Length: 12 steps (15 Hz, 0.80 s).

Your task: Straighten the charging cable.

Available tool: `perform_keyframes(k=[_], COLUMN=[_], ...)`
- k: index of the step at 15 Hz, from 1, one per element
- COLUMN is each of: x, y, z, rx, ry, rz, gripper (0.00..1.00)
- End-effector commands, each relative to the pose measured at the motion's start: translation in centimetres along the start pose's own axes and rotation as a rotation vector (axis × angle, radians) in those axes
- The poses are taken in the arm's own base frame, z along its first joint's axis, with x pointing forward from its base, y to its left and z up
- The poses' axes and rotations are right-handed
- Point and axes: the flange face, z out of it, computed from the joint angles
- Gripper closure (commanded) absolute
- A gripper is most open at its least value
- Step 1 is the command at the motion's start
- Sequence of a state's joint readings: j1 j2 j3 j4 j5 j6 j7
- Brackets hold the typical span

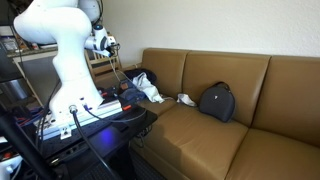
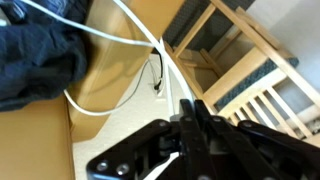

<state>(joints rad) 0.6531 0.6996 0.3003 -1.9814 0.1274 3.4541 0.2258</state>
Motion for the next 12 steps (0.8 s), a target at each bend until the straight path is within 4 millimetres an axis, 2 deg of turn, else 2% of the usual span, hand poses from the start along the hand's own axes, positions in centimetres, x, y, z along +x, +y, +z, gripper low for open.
perform_keyframes(k=[1,4,8,12], x=[7.4,13.1,19.8,24.2], y=[0.0,0.8,3.0,6.8], z=[-7.2,-12.4,-20.4,-29.1], rx=[0.05,0.087,0.091,0.037], ry=[0.124,0.235,0.404,0.585], rz=[0.097,0.198,0.337,0.471], gripper=[0.98,0.98,0.98,0.98])
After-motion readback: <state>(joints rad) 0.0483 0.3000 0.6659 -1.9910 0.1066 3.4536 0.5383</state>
